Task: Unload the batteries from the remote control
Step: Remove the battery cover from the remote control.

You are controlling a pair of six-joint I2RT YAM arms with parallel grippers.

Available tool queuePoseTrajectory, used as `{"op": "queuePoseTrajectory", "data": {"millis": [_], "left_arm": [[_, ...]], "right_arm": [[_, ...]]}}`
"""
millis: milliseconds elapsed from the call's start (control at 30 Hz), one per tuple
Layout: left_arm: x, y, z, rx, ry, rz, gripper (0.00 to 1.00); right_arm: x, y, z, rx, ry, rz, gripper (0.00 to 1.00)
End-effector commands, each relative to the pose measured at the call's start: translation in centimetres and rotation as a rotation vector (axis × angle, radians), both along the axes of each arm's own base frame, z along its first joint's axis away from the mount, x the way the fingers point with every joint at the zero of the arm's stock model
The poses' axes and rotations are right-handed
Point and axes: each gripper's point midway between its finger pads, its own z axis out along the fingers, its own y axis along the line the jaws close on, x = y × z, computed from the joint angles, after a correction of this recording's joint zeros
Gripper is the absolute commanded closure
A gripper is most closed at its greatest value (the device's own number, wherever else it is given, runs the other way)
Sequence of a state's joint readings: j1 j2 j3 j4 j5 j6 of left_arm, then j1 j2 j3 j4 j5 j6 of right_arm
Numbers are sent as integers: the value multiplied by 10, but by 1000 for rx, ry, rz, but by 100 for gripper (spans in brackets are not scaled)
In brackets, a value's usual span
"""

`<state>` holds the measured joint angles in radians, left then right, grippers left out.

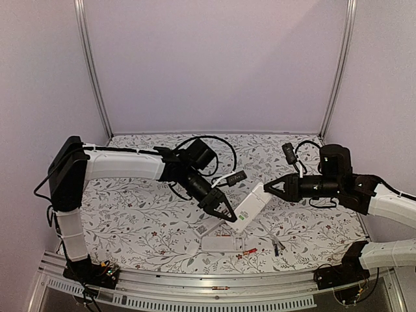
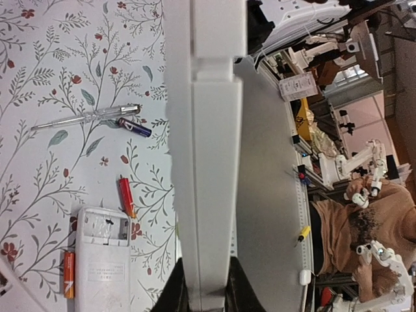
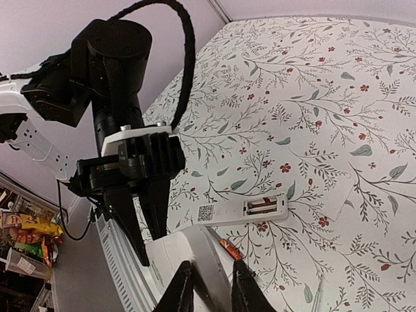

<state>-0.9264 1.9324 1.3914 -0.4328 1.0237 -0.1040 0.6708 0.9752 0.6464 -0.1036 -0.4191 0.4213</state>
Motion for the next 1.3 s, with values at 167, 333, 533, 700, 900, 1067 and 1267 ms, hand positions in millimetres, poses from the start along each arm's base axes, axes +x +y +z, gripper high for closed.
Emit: {"op": "queuePoseTrajectory", "data": {"millis": [167, 333, 533, 700, 900, 1067, 1267], "left_arm": [[-1, -7, 6, -51, -22, -32, 100], [5, -7, 2, -35, -20, -14, 100], [13, -6, -5, -10, -23, 16, 100], [14, -6, -2, -17, -20, 17, 100], [13, -6, 0, -21, -21, 15, 100], [13, -6, 1, -24, -22, 15, 100], [13, -6, 0, -22, -20, 15, 100]], "right_arm": [[-18, 12, 6, 49, 19, 143, 82], [-21, 11, 10, 58, 10, 154, 82], [-24, 11, 8, 56, 19, 165, 83], [-25, 9, 4, 41, 27, 156, 83], [-24, 8, -8, 23, 49, 151, 81], [-25, 9, -15, 9, 64, 158, 78], [-25, 11, -24, -8, 84, 170, 78]]}}
